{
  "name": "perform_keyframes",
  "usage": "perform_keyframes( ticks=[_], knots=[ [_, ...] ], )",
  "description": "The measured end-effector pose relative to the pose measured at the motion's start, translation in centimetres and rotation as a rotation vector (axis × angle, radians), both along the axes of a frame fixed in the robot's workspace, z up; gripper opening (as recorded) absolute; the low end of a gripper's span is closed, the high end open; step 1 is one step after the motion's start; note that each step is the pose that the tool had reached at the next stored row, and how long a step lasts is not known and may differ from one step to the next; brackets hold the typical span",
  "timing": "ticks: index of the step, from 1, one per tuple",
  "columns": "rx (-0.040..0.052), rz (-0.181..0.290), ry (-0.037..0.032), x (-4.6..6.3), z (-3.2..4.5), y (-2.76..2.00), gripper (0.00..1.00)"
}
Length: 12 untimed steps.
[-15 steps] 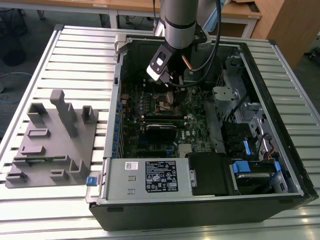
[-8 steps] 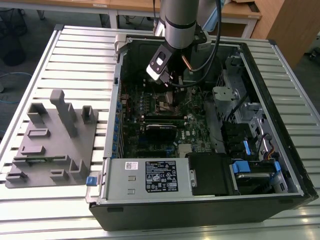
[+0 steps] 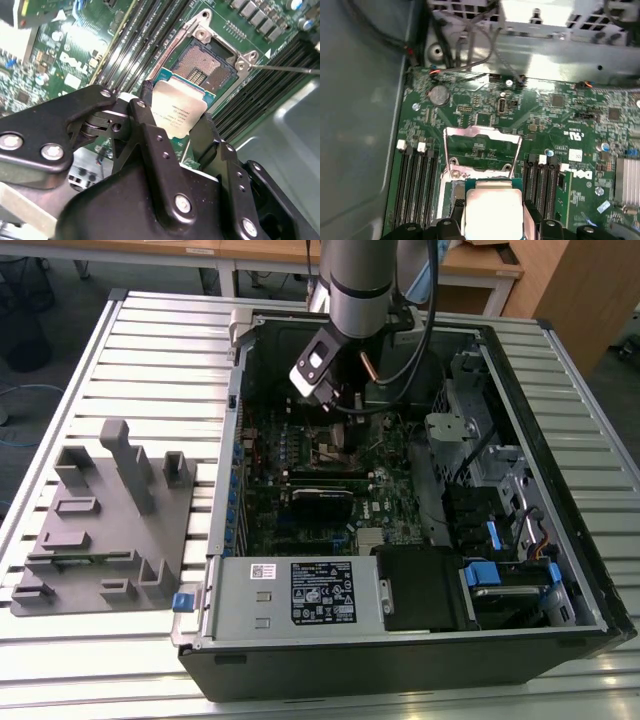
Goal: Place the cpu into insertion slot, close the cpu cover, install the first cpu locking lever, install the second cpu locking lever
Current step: 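Place the cpu into insertion slot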
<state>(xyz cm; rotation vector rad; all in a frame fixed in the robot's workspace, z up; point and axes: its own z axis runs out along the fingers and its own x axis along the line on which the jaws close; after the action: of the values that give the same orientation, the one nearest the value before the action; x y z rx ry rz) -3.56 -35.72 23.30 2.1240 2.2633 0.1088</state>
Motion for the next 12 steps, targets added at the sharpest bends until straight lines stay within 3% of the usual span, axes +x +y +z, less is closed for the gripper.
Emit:
perform_keyframes(
  ticks=[8, 12],
  knots=[
    [0.0000, -0.145, 0.0000, 0.00, -0.18, 0.00, 0.54],
    [0.0000, -0.155, 0.0000, 0.00, -0.18, 0.00, 0.54]
  ],
)
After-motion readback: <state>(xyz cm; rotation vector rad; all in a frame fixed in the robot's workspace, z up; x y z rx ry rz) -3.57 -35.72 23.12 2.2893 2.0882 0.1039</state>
